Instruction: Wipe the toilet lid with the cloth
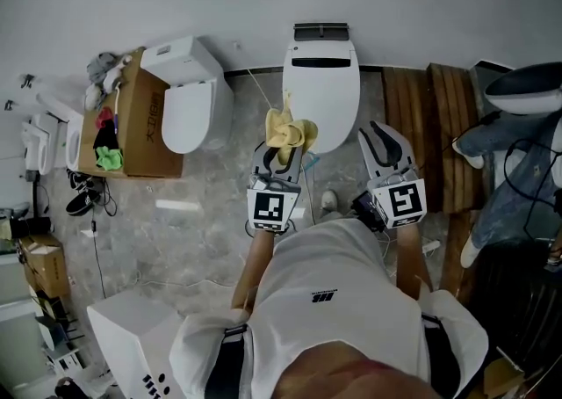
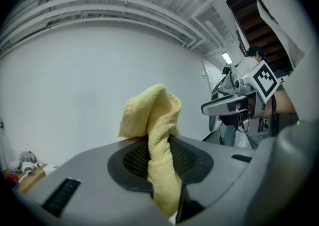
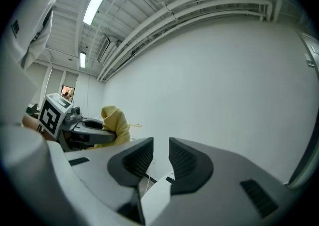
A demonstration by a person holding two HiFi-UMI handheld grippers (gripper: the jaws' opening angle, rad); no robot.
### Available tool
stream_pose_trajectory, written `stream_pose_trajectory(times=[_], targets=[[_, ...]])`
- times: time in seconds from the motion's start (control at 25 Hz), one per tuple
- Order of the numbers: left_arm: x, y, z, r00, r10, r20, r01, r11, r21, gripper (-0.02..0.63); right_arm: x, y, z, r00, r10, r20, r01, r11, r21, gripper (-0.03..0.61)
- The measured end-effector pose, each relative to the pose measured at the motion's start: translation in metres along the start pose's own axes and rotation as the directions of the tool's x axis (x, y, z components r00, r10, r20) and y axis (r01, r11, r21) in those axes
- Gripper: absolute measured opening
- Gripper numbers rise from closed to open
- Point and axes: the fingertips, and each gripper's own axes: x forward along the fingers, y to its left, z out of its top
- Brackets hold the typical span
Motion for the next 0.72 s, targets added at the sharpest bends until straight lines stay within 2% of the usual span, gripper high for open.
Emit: stream_pose_trajectory(times=[0.44, 0.56, 0.72], targets=[[0.035, 0.011, 0.009, 1.0, 0.018, 0.003, -0.018, 1.0, 0.014, 0.104, 0.033, -0.03, 0.028, 0.998, 0.008, 0.062, -0.007, 1.0, -0.017, 0.112], [0.044, 0.012, 0.016, 0.999, 0.017, 0.037, -0.018, 1.0, 0.025, 0.104, 0.034, -0.037, 0.025, 0.999, 0.001, 0.052, -0.001, 1.0, -0.012, 0.112], [0.05, 0.013, 0.018, 0.999, 0.015, 0.04, -0.017, 0.999, 0.034, 0.104, 0.035, -0.042, 0.019, 0.999, 0.002, 0.041, -0.001, 1.0, -0.013, 0.112]])
